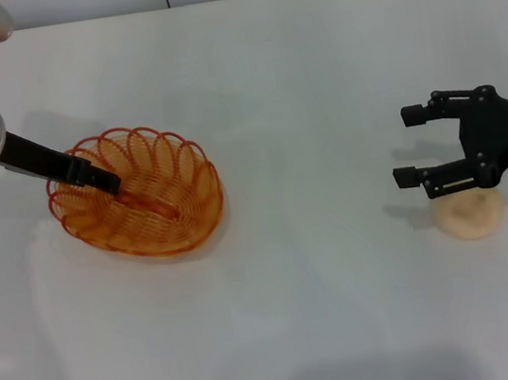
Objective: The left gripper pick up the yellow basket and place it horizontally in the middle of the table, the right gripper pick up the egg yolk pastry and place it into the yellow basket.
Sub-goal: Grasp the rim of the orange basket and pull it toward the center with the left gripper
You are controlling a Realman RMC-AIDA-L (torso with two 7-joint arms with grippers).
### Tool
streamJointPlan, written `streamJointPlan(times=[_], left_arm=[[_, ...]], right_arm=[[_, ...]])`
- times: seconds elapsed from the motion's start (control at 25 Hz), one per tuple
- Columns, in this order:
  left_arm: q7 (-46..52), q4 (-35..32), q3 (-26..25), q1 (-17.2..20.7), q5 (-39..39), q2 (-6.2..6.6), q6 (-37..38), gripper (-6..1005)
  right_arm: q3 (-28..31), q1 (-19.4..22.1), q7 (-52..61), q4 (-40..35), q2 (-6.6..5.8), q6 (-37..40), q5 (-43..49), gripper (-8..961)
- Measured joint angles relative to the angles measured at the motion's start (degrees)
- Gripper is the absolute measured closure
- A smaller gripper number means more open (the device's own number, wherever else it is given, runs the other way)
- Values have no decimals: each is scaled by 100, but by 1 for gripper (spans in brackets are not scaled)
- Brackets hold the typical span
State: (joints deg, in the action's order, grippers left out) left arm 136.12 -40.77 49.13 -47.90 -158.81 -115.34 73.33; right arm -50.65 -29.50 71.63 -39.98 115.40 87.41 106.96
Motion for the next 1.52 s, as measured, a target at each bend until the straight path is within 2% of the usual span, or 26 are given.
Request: streamJointPlan(times=[0.16,0.6,0.84,1.2,1.36,1.52], left_arm=[[28,-3,-13,31,25,7,4,216],[-106,-236,-9,116,425,58,224,427],[-111,-271,-9,161,451,89,270,661],[-112,-272,-44,194,493,126,347,846],[-114,-459,-178,235,849,153,547,931],[105,-918,-221,374,1380,101,919,930]], right_arm=[[3,14,1,0,0,-3,0,82],[13,24,12,3,0,-31,0,82],[-4,21,11,7,0,-40,-68,82],[-35,-25,20,9,0,-40,-131,82],[-39,-27,23,7,0,-39,-147,82],[-48,-29,25,-23,0,-34,-149,82]])
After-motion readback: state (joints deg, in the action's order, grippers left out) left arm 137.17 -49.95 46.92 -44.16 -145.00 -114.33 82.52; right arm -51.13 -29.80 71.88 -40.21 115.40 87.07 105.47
